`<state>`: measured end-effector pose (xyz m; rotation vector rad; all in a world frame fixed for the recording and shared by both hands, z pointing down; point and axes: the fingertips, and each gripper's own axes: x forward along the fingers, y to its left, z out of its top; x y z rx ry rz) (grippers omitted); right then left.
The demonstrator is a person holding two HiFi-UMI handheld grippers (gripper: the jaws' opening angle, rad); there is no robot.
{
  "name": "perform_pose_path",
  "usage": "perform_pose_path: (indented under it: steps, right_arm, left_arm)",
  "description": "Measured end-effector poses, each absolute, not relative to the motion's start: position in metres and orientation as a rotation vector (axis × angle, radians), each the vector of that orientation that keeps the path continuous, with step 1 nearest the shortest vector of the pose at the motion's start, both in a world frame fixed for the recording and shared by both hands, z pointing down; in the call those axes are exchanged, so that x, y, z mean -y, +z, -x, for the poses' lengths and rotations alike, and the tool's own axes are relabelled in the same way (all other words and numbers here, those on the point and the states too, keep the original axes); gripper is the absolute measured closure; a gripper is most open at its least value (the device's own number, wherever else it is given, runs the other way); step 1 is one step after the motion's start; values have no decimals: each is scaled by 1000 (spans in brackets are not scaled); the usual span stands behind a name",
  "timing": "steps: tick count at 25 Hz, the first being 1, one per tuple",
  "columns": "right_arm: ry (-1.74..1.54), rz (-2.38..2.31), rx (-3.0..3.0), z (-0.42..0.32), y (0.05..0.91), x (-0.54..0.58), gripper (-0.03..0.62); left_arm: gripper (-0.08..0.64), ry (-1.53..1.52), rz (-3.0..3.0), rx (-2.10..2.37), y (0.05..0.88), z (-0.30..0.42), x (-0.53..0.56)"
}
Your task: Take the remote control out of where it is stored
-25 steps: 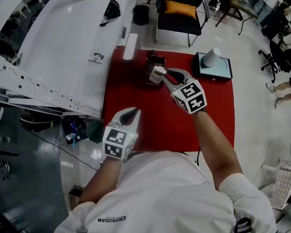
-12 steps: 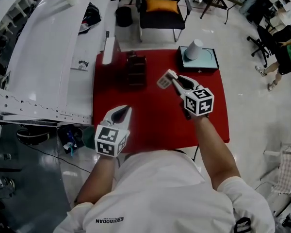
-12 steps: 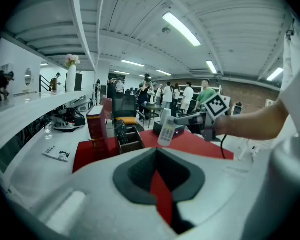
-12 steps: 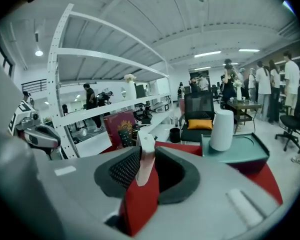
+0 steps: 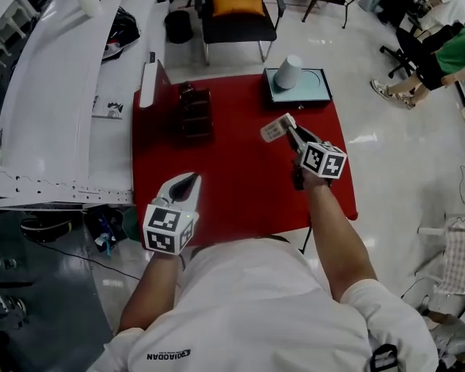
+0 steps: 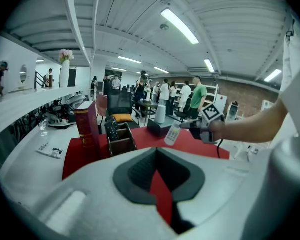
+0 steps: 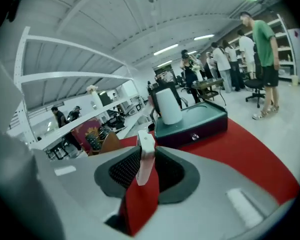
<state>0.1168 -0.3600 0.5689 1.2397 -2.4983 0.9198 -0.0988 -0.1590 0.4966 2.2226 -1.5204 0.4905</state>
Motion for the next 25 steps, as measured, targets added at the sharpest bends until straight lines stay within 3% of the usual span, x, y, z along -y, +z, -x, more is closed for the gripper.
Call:
perform_pose_path:
  steps: [16, 25]
  right_arm:
    - [1722, -1580, 2220, -222, 649, 411, 494]
    - [1662, -1588, 2109, -235, 674, 420, 469]
  left_arm:
    - [558, 462, -2167, 1572, 496, 96, 156]
    - [558, 473, -2136, 1596, 497, 95, 154]
